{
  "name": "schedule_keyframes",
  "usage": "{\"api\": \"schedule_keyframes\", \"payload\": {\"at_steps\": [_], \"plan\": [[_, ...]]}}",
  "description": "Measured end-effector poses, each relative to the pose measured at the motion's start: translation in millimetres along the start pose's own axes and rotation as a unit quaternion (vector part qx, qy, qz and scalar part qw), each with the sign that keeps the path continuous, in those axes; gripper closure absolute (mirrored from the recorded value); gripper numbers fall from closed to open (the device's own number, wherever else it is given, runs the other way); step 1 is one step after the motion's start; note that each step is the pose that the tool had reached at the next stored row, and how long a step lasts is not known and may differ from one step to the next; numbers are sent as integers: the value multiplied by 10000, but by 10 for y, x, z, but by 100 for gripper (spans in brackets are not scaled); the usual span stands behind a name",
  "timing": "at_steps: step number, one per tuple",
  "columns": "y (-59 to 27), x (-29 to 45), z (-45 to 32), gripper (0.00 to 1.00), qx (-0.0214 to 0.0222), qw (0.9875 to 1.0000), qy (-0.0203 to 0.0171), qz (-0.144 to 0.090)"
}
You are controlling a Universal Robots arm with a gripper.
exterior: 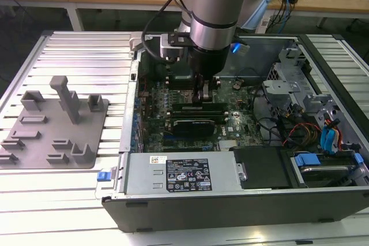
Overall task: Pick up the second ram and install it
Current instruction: 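Insert the second ram into the second slot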
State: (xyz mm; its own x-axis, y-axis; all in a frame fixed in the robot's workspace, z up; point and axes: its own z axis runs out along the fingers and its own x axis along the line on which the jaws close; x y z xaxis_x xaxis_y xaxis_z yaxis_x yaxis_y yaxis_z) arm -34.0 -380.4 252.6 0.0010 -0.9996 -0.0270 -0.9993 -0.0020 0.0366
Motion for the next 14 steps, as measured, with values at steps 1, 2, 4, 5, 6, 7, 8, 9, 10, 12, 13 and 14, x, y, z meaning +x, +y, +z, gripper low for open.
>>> {"api": "schedule_keyframes", "payload": {"at_steps": [1,2,4,5,6,7,8,9,10,12,13,14], "plan": [[-1,0,27,91,0,10000,0,0],[-2,1,50,91,0,10000,1,0],[0,-8,66,91,0,10000,0,3],[-1,-13,75,91,0,10000,0,3],[0,-13,87,91,0,10000,0,7],[0,-14,94,91,1,10000,0,11],[0,-14,96,91,0,10000,1,17],[0,-14,97,91,0,10000,1,32],[0,-14,98,91,2,10000,-1,73],[-1,-14,100,91,3,10000,-4,74],[-1,-17,102,91,2,10000,-11,74],[-1,-17,104,91,2,10000,-12,74]]}}
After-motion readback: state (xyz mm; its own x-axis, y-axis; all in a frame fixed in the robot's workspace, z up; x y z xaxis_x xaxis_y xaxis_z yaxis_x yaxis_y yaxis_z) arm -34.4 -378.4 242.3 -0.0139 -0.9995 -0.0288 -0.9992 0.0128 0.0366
